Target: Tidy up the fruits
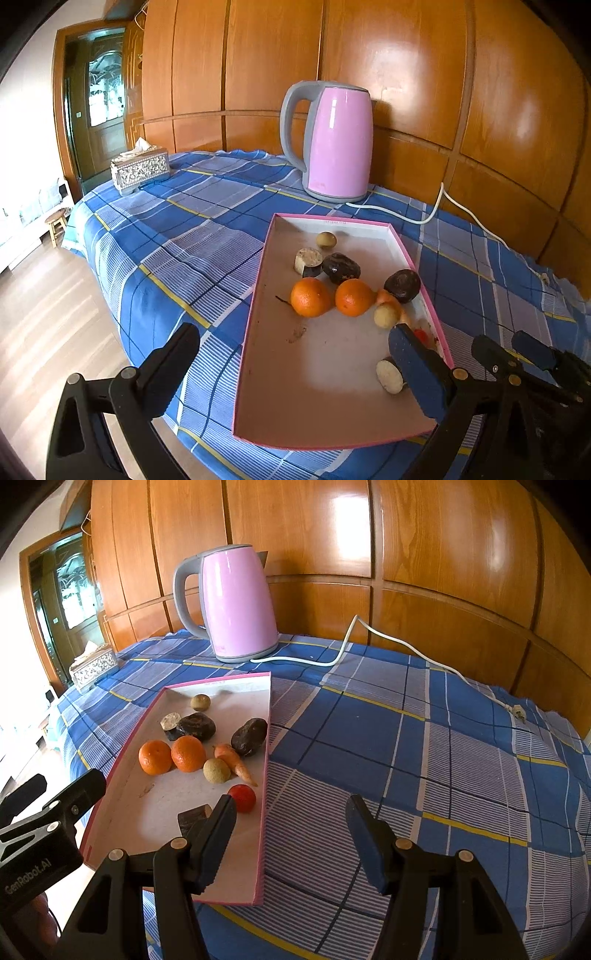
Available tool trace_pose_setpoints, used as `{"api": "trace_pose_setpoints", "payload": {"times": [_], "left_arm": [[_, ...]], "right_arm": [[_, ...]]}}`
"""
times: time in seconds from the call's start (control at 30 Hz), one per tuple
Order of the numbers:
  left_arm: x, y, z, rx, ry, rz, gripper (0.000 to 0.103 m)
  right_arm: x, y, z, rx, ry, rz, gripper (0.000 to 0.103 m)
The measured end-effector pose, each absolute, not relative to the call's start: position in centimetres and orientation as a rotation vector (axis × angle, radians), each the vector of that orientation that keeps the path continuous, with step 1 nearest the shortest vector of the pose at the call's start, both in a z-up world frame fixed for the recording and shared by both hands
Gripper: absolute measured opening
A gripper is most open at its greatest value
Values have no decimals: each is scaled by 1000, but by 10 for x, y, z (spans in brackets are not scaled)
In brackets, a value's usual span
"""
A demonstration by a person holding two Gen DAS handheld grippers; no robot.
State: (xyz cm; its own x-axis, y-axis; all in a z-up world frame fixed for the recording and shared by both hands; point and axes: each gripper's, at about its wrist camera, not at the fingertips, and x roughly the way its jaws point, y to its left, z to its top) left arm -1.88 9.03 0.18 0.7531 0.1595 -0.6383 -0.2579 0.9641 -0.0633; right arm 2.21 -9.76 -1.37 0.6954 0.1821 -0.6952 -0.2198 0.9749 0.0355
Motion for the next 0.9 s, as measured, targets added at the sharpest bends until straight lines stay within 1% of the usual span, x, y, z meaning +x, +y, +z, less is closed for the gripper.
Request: {"api": "trace_pose_setpoints", "payload": {"times": [0.9], "left_arm": [[-16, 91, 2, -155, 694, 219, 103]], "right_arm": [[22, -97, -16, -53, 773, 225, 62]]}}
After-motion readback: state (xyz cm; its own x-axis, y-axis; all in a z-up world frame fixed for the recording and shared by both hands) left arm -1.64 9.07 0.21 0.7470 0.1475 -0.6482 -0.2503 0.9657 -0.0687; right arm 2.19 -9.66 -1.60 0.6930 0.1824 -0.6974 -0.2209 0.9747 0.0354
